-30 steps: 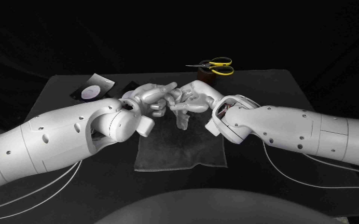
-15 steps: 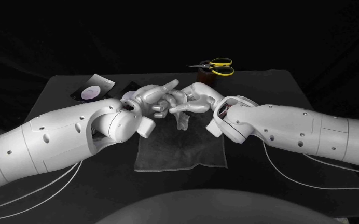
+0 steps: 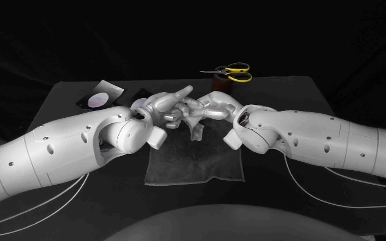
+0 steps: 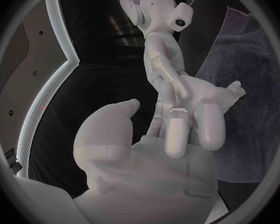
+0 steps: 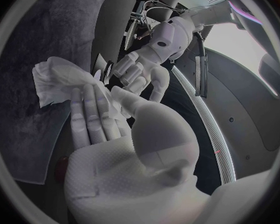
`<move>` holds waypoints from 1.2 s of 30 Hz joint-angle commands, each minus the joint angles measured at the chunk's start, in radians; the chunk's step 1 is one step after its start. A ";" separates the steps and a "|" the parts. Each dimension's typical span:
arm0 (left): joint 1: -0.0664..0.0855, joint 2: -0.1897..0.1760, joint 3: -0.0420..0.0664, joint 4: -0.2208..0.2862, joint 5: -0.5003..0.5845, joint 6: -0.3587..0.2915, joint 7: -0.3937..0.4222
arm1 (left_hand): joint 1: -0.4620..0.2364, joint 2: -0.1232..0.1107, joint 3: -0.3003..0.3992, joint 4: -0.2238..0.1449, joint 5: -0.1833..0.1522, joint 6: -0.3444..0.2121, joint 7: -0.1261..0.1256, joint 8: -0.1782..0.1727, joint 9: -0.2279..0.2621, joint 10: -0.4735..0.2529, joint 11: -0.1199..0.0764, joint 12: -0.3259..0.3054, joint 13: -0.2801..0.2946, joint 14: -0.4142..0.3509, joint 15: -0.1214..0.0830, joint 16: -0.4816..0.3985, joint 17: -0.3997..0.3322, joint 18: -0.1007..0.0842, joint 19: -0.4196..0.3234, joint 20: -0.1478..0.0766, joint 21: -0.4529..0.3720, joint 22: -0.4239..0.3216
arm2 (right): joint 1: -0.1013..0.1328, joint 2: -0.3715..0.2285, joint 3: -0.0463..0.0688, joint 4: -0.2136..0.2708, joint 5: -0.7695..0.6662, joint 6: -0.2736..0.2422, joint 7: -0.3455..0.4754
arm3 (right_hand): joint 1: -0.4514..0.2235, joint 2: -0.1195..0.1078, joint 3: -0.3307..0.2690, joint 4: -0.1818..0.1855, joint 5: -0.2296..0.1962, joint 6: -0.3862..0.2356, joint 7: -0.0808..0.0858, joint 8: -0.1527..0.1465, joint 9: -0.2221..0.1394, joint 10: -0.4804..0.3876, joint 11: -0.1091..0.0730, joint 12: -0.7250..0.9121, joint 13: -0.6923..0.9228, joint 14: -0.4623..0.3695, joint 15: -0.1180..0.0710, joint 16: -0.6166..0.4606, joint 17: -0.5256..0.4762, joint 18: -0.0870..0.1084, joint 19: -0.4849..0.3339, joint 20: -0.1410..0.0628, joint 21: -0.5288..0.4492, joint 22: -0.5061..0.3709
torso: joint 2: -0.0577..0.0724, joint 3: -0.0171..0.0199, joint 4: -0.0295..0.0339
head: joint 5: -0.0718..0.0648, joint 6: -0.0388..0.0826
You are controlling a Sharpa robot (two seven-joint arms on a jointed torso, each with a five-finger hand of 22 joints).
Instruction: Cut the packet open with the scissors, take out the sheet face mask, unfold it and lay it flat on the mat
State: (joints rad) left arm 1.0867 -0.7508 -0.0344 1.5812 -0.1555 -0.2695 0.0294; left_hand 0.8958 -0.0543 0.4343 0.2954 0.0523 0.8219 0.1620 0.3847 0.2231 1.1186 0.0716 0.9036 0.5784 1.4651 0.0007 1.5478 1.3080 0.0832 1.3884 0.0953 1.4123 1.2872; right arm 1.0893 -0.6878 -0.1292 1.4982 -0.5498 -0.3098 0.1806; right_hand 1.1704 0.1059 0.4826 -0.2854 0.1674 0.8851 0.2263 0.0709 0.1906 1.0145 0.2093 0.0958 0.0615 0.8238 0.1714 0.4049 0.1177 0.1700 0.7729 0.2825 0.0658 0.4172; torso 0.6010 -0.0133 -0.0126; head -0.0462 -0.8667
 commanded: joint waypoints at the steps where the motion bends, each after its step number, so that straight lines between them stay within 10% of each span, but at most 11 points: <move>1: 0.001 -0.001 0.001 -0.003 0.004 0.009 -0.005 | -0.007 0.005 -0.004 0.000 -0.003 -0.005 -0.001 -0.006 0.000 0.001 0.006 0.004 0.002 0.086 0.008 0.004 0.209 -0.015 0.002 0.008 0.005 0.002 | 0.000 -0.006 0.001 -0.001 0.144 0.139 0.055 | -0.031 0.019 0.123 0.005 0.012 -0.012 0.046 -0.006 -0.012 -0.013 0.002 -0.017 -0.001 0.005 0.003 -0.028 -0.016 0.005 -0.011 -0.003 0.007 -0.001 | 0.000 -0.0002 0.0000 | 0.001 0.000; 8: 0.001 -0.005 0.001 -0.007 0.004 0.009 -0.004 | -0.004 0.010 -0.015 -0.001 -0.003 0.011 -0.003 -0.005 -0.001 -0.001 0.005 0.016 0.007 0.087 0.008 0.004 0.209 -0.015 0.002 0.009 0.006 0.003 | 0.000 -0.019 0.001 -0.005 0.236 0.221 0.059 | -0.077 0.063 0.307 0.031 -0.081 -0.011 0.052 0.001 -0.027 -0.013 0.003 -0.029 0.000 0.034 0.006 -0.082 -0.042 -0.015 -0.045 -0.021 0.058 0.069 | 0.000 -0.0001 -0.0001 | 0.000 -0.001; 23: 0.001 -0.006 0.001 -0.011 0.024 0.031 0.076 | 0.054 0.011 -0.041 -0.003 -0.003 0.035 -0.014 -0.010 -0.009 -0.031 -0.003 0.039 0.014 0.077 0.002 -0.004 0.188 -0.008 -0.020 0.004 -0.011 -0.026 | 0.000 -0.032 0.001 -0.022 0.341 0.303 0.008 | -0.089 0.085 0.336 0.066 -0.120 0.017 0.039 0.016 -0.026 0.020 -0.008 -0.027 0.001 0.082 -0.006 -0.105 -0.043 -0.023 -0.058 -0.040 0.128 0.155 | 0.001 -0.0001 -0.0001 | 0.002 -0.006; 36: 0.001 -0.026 0.001 -0.018 0.038 0.042 0.187 | 0.291 -0.020 -0.087 -0.021 -0.003 0.007 -0.007 -0.015 -0.025 -0.235 0.011 -0.077 -0.084 -0.150 0.018 -0.185 -0.204 0.064 -0.271 0.020 -0.251 -0.361 | 0.000 -0.049 0.001 -0.021 0.415 0.299 0.014 | -0.089 0.083 0.340 0.071 -0.120 0.028 0.033 0.023 -0.023 0.038 -0.014 -0.029 0.001 0.099 -0.012 -0.111 -0.042 -0.024 -0.062 -0.048 0.155 0.187 | 0.001 -0.0002 0.0002 | 0.000 -0.006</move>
State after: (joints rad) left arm 1.0866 -0.7758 -0.0345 1.5648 -0.1295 -0.2517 0.1454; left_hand 1.1806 -0.0722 0.3504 0.2744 0.0524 0.8327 0.1555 0.3711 0.1987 0.8879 0.0834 0.8300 0.4977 1.3217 0.0190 1.3679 1.1142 0.1389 1.1220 0.1156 1.1667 0.9330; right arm 1.0894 -0.7354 -0.1291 1.4751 -0.1863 -0.0333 0.1877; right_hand 1.0844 0.1813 0.8221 -0.2192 0.0513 0.9065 0.2307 0.0884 0.1669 1.0429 0.1954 0.0684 0.0615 0.9135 0.1602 0.2972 0.0747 0.1540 0.7108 0.2445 0.2147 0.6027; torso 0.6015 -0.0135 -0.0125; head -0.0442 -0.8727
